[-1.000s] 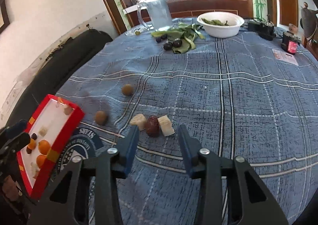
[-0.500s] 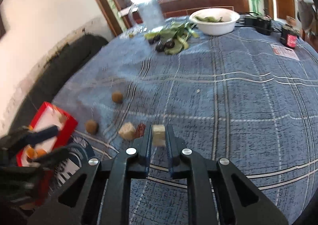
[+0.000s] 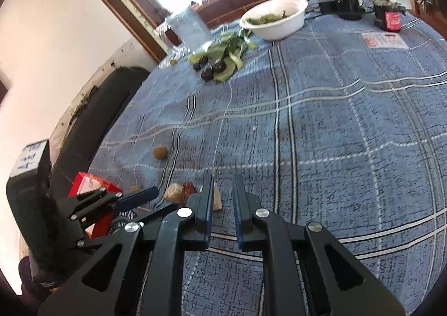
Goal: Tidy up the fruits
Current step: 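Grasp a yam cube with the right gripper while the left grasps a yam slice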
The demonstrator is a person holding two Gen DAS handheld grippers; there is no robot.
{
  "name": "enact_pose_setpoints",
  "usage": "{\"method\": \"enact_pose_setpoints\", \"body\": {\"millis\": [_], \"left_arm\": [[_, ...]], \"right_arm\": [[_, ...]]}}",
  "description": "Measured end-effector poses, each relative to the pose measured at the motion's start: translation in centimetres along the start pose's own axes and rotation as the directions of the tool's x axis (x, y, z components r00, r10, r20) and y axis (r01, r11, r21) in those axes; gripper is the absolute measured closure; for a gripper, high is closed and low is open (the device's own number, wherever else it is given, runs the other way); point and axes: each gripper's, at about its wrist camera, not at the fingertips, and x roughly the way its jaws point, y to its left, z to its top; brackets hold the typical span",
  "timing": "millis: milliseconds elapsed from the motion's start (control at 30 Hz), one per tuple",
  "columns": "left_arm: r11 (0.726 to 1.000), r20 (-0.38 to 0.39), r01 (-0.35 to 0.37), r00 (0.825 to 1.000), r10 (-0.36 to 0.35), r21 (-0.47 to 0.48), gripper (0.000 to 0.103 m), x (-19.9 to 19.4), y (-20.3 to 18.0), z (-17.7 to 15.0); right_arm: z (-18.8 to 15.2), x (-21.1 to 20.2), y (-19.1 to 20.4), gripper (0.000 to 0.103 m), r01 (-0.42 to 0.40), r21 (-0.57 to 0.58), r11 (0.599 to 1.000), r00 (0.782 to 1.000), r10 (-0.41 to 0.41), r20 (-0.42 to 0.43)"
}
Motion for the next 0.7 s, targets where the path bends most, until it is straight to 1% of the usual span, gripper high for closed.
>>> {"method": "enact_pose_setpoints", "body": {"millis": [67,167,300,367,433,633,700], "left_arm": [[1.0,0.004,0.011,1.0,-0.011,0.002,0.081,0.0,0.0,-0.2],[1.0,0.013,0.021,1.0,-0.021,-0.004,0.084,0.1,0.1,-0.1],[0.999,0.025,0.032,0.999,-0.031,-0.014,0.084,0.3,0.1,0.0],[0.999,0.03,0.034,0.999,-0.033,-0.018,0.084,0.2,0.1,0.0],[0.999,0.033,0.036,0.999,-0.036,-0.026,0.084,0.2,0.2,0.0],[0.997,0.041,0.042,0.998,-0.04,-0.068,0.085,0.0,0.5,-0.2],[0.995,0.047,0.042,0.998,-0.038,-0.094,0.085,-0.1,0.6,-0.3]], "right_arm": [[-0.1,0.4,0.2,0.088,-0.015,0.002,1.0,1.0,0.015,-0.014],[-0.2,0.4,0.4,0.088,-0.034,-0.003,0.999,0.999,0.034,-0.01],[-0.4,1.1,1.1,0.087,-0.04,-0.024,0.999,0.999,0.04,-0.028],[-0.6,1.5,1.3,0.084,-0.021,-0.045,0.999,0.999,0.02,-0.038],[-0.7,2.0,1.5,0.082,-0.016,-0.056,0.998,0.999,0.013,-0.05],[-1.2,3.1,1.9,0.082,0.035,-0.109,0.993,0.997,-0.042,-0.064],[-1.3,3.1,1.8,0.086,0.058,-0.112,0.992,0.996,-0.065,-0.061]]}}
